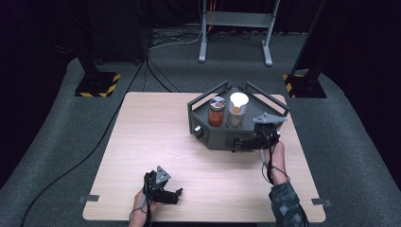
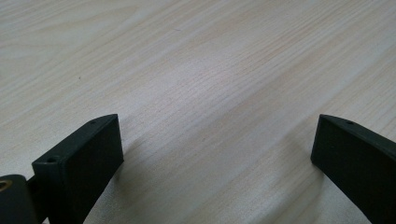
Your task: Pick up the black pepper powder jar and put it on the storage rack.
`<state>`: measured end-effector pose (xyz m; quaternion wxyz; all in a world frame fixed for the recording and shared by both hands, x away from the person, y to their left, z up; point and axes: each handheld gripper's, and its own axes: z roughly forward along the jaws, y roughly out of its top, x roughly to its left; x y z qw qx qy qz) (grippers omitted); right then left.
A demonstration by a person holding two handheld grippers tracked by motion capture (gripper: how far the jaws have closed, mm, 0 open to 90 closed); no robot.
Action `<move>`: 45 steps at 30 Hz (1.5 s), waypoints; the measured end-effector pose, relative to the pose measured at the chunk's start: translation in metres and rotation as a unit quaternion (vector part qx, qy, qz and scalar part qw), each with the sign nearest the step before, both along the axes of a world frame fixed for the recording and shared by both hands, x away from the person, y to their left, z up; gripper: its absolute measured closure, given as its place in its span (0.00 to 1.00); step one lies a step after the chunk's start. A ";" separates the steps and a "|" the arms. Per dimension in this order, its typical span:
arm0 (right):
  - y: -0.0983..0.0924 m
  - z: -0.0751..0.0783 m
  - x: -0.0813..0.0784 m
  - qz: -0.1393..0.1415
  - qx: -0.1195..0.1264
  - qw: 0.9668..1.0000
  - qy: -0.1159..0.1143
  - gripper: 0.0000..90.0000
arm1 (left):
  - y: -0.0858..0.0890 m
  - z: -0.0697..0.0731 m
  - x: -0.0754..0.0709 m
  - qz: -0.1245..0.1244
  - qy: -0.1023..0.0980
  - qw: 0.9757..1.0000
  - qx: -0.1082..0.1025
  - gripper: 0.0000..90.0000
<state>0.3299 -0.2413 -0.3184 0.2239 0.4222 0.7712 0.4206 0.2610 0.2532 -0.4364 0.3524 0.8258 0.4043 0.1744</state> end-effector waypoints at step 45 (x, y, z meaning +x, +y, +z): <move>-0.014 -0.122 -0.098 -0.063 -0.002 0.997 0.041 0.01 | 0.000 0.000 0.000 -0.003 0.000 1.000 0.000 0.02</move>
